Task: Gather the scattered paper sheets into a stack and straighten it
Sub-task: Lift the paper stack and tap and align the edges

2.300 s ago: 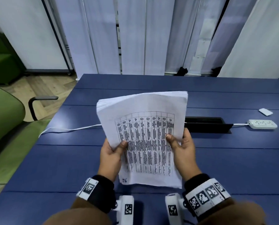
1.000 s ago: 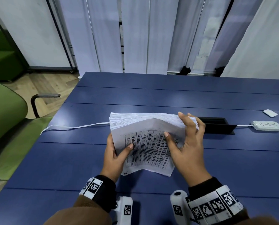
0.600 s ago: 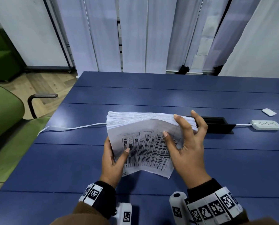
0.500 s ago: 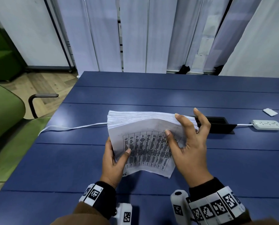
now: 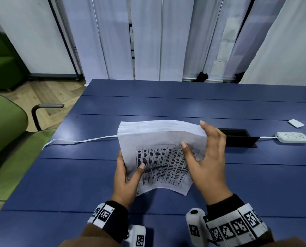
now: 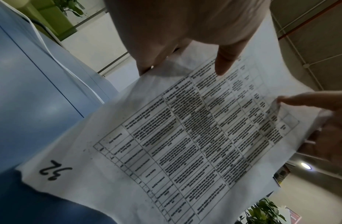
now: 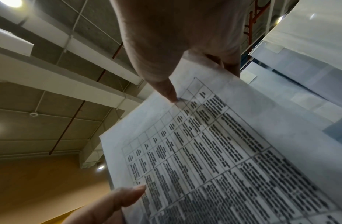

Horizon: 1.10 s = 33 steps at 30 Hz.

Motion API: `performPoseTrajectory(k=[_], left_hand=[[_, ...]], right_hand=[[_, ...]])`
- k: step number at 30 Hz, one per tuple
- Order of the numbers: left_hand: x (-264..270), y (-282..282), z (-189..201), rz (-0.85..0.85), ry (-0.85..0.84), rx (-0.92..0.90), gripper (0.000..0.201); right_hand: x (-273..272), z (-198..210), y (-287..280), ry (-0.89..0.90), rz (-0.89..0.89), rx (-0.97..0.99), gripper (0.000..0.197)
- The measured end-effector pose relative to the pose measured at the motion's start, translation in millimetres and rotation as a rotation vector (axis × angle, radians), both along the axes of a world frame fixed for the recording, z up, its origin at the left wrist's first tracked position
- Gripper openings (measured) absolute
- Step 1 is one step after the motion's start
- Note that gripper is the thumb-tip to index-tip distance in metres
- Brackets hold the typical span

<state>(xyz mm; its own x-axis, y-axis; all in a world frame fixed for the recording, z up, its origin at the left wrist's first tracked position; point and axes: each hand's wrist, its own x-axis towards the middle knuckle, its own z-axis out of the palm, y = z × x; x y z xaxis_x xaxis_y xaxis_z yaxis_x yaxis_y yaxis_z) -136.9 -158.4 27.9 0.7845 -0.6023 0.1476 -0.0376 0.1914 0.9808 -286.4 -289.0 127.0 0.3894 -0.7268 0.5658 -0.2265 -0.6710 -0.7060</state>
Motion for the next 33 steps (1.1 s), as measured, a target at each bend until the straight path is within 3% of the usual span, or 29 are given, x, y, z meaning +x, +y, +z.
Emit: performPoseTrajectory(k=[5, 10, 16, 23, 30, 33], left_hand=[[-4, 0, 0, -0.015, 0.002, 0.031, 0.079], [-7, -3, 0, -0.007, -0.024, 0.067, 0.082], [-1, -3, -4, -0.021, 0.009, 0.078, 0.072], [-2, -1, -31, 0.020, -0.025, 0.160, 0.043], [14, 0, -42, 0.099, -0.232, 0.298, 0.007], [27, -6, -35, 0.107, -0.272, 0.321, 0.012]], right_hand=[[2, -8, 6, -0.052, 0.097, 0.125, 0.100], [9, -8, 12, -0.135, 0.123, 0.252, 0.103], [8, -40, -4, -0.226, 0.138, 0.429, 0.084], [0, -90, -6, -0.116, 0.157, 0.549, 0.035], [0, -104, -26, -0.019, 0.117, 0.554, 0.024], [11, -96, -45, -0.008, 0.113, 0.642, 0.032]])
